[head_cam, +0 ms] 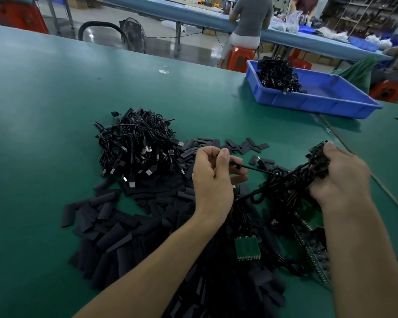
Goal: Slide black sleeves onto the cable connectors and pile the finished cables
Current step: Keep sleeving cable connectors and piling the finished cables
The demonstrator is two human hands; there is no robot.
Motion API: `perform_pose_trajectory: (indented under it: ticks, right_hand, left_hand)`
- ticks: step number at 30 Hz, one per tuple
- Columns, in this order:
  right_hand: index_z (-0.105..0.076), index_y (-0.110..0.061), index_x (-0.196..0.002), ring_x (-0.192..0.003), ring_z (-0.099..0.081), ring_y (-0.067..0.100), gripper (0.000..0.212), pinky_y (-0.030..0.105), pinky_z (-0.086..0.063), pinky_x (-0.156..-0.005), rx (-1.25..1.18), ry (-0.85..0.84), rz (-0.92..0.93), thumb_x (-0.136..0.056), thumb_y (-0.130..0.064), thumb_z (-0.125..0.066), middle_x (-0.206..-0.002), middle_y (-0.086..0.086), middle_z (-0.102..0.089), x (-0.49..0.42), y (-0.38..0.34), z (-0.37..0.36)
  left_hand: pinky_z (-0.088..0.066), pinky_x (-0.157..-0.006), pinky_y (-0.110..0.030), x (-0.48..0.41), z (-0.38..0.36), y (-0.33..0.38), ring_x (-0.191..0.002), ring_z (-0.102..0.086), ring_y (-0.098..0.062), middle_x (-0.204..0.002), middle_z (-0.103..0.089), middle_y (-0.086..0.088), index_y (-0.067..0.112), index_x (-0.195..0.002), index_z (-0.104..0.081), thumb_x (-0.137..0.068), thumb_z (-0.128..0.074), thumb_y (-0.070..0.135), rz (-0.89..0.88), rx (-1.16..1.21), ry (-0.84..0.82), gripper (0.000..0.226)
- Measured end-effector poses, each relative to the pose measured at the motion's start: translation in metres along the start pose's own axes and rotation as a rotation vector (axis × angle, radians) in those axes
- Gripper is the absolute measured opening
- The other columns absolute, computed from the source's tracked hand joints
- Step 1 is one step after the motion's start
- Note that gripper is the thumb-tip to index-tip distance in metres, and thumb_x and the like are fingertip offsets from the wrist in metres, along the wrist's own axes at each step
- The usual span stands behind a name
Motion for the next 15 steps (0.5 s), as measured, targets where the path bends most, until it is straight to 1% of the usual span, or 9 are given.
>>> perform_pose_trajectory:
  ticks: [1,3,4,6,10,12,13,15]
  right_hand:
    - [-0.059,-0.012,-0.108,-0.077,-0.063,0.019,0.01,0.037,-0.057,-0.07,0.018,0.006,0.019,-0.099,-0.012,-0.061,-0.097,0.007,-0.063,-0.001,-0.003,0.002]
    - [-0.057,-0.013,-0.1,-0.084,-0.066,0.018,0.006,0.038,-0.059,-0.069,0.041,0.035,0.074,-0.098,-0.012,-0.062,-0.103,0.008,-0.064,-0.001,-0.007,0.005]
    - [-0.056,-0.014,-0.097,-0.086,-0.067,0.018,0.007,0.037,-0.06,-0.069,0.029,0.047,0.084,-0.098,-0.011,-0.062,-0.105,0.009,-0.064,0.0,-0.008,0.006]
    - [-0.054,-0.016,-0.093,-0.084,-0.066,0.016,0.01,0.036,-0.06,-0.068,-0.006,0.07,0.068,-0.099,-0.01,-0.061,-0.101,0.008,-0.063,0.001,-0.004,0.005]
    - [-0.054,-0.016,-0.089,-0.086,-0.065,0.017,0.014,0.039,-0.06,-0.072,-0.065,0.099,0.033,-0.099,-0.011,-0.062,-0.099,0.006,-0.063,0.005,0.005,-0.002]
    - [-0.057,-0.018,-0.09,-0.083,-0.067,0.015,0.011,0.036,-0.06,-0.07,0.065,0.044,0.093,-0.096,-0.016,-0.066,-0.098,0.005,-0.065,0.004,0.005,-0.004]
    - [-0.059,-0.018,-0.091,-0.082,-0.068,0.016,0.011,0.036,-0.059,-0.071,0.17,-0.024,0.131,-0.094,-0.018,-0.069,-0.097,0.006,-0.067,0.003,0.004,-0.006]
    - [-0.063,-0.021,-0.091,-0.078,-0.068,0.02,0.012,0.038,-0.057,-0.072,0.403,-0.21,0.173,-0.09,-0.022,-0.074,-0.092,0.008,-0.072,0.005,0.003,-0.012]
  left_hand:
    - [-0.059,-0.062,-0.03,-0.003,0.003,0.001,-0.065,-0.068,-0.018,-0.077,-0.07,0.002,0.013,-0.097,-0.046,-0.107,-0.044,0.016,0.002,0.014,0.049,0.011]
    - [-0.058,-0.06,-0.031,-0.01,0.013,0.006,-0.061,-0.066,-0.016,-0.072,-0.068,0.003,0.013,-0.099,-0.046,-0.107,-0.043,0.015,0.009,0.054,0.15,0.009]
    - [-0.058,-0.059,-0.03,-0.013,0.017,0.01,-0.06,-0.065,-0.015,-0.07,-0.067,0.003,0.012,-0.099,-0.045,-0.107,-0.043,0.015,0.0,0.069,0.179,0.009]
    - [-0.057,-0.058,-0.029,-0.016,0.019,0.018,-0.057,-0.063,-0.015,-0.069,-0.066,0.003,0.011,-0.099,-0.043,-0.107,-0.042,0.014,-0.065,0.071,0.187,0.009]
    - [-0.056,-0.058,-0.028,-0.014,0.019,0.036,-0.056,-0.061,-0.015,-0.071,-0.064,0.003,0.013,-0.096,-0.042,-0.108,-0.042,0.012,-0.263,0.027,0.164,0.012]
    - [-0.056,-0.057,-0.03,-0.014,0.024,0.042,-0.055,-0.061,-0.014,-0.071,-0.065,0.005,0.015,-0.096,-0.042,-0.107,-0.043,0.013,-0.332,-0.034,0.136,0.011]
    - [-0.057,-0.058,-0.033,-0.015,0.026,0.043,-0.055,-0.062,-0.014,-0.071,-0.065,0.006,0.016,-0.097,-0.043,-0.107,-0.044,0.013,-0.337,-0.072,0.112,0.011]
    - [-0.059,-0.061,-0.038,-0.017,0.03,0.041,-0.056,-0.063,-0.015,-0.072,-0.066,0.005,0.017,-0.098,-0.043,-0.106,-0.047,0.014,-0.288,-0.119,0.073,0.01]
Point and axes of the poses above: each hand's wrist, its own x-axis away from the middle knuckle, its own z-axis out of the back of the hand, y = z × x, the point moved 4 cm from there along -x, towards the middle knuckle
